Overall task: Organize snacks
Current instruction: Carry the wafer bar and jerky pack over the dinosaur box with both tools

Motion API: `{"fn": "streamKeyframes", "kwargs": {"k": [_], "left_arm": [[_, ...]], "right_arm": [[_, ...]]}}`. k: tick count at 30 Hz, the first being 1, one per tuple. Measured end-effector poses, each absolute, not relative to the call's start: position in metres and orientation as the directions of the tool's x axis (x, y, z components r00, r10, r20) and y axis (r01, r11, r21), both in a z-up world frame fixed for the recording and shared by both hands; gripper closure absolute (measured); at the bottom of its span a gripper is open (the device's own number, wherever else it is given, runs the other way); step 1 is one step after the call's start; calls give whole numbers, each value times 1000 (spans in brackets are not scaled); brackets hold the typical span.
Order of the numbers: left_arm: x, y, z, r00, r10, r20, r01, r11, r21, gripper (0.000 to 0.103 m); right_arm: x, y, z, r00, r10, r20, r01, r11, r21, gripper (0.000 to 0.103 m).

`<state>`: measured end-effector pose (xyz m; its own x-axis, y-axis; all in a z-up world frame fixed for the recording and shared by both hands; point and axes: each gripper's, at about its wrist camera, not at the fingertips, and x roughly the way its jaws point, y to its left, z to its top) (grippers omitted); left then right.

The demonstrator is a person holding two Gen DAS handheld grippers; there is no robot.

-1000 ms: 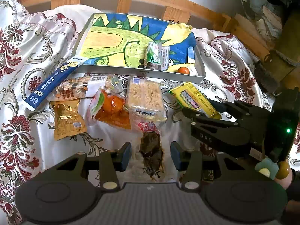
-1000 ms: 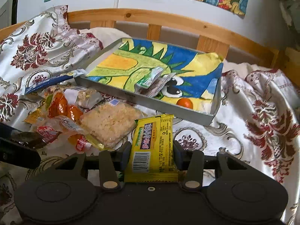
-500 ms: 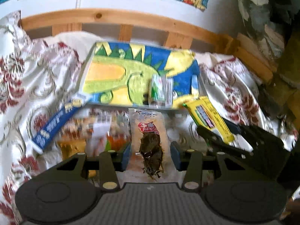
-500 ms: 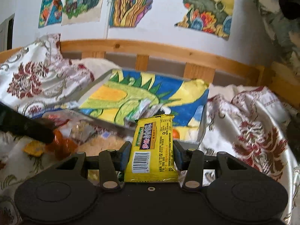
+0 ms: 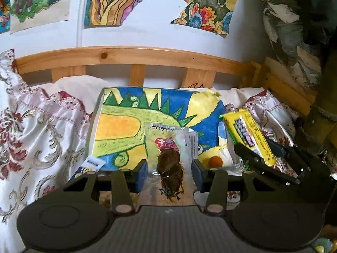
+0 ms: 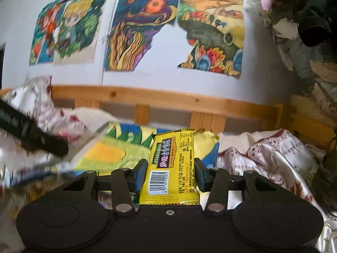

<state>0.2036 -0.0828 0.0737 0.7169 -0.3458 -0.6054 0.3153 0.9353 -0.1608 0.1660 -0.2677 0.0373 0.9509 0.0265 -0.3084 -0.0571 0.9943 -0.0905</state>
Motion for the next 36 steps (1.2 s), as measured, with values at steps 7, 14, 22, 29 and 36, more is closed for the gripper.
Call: {"fn": "streamKeyframes", "kwargs": {"k": [7,14,22,29,36], "left_arm": [[253,-95,71,712,-351,-609,331,932,-150,54],[316,-110,59,681,-353,-641,355,925,-132,54],[367,-119,8,646,-383,-660,349,917,-190,54],[378,-117,-22,651,-384,-655,344,918,-197,54],[382,-114,-35,624,-401,-671,344,911,-225,54]], "right_arm": [[206,-278,29,956,5,-293,-31,996,-86,55],[240,-303,2,940,-37,-339,21,998,-53,55],[265,-308,-23,919,-50,-392,34,998,-48,55],[278,-310,-37,901,-52,-430,37,998,-42,54],[283,-310,-43,889,-49,-455,35,999,-40,54]]}}
